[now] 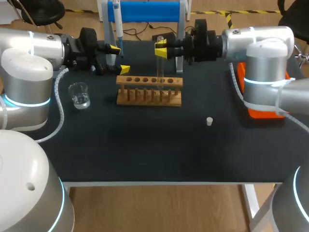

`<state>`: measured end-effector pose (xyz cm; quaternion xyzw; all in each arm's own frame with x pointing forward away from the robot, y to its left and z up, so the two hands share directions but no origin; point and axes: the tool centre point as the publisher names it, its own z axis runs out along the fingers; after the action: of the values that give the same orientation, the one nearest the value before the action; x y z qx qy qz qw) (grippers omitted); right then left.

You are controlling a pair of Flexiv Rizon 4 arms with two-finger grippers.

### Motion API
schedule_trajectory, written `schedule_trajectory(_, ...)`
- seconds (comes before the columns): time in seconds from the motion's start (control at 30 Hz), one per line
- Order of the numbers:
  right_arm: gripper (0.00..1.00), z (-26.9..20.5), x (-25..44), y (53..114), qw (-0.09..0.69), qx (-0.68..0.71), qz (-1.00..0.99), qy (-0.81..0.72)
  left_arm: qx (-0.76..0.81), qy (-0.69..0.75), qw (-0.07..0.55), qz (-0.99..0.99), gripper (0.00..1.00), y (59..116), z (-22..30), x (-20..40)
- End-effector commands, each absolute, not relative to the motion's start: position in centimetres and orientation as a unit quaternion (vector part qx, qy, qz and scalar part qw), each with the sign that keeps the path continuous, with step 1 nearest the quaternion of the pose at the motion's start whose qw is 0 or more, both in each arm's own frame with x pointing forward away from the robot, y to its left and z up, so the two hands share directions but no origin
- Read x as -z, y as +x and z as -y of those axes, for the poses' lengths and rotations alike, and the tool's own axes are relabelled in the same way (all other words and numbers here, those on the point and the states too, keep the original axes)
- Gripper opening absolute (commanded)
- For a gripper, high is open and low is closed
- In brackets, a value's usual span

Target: Invert the test tube, pick up the pipette, mount the tip to pipette, aspirate from beaker and dispense into the tube, eject the tip, return the pipette, and cap with the stopper.

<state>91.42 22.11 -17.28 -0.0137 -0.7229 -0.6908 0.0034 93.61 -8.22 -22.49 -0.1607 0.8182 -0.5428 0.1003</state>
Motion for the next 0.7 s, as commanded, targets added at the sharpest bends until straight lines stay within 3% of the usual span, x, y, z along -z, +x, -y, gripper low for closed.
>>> schedule_trajectory(0.03,0.0,-22.0,17.1,91.1,0.001,0.689,0.724,-0.016,0.544,-0.16,0.1,-0.818,1.0,93.6,8.2,22.5)
schedule_trajectory(0.43,0.0,-22.0,17.1,91.1,0.001,0.689,0.724,-0.016,0.544,-0.16,0.1,-0.818,1.0,93.6,8.2,22.5)
schedule_trajectory(0.7,0.0,-22.3,16.8,93.2,0.275,0.569,0.718,-0.29,0.544,-0.16,0.1,-0.818,1.0,93.6,8.2,22.5)
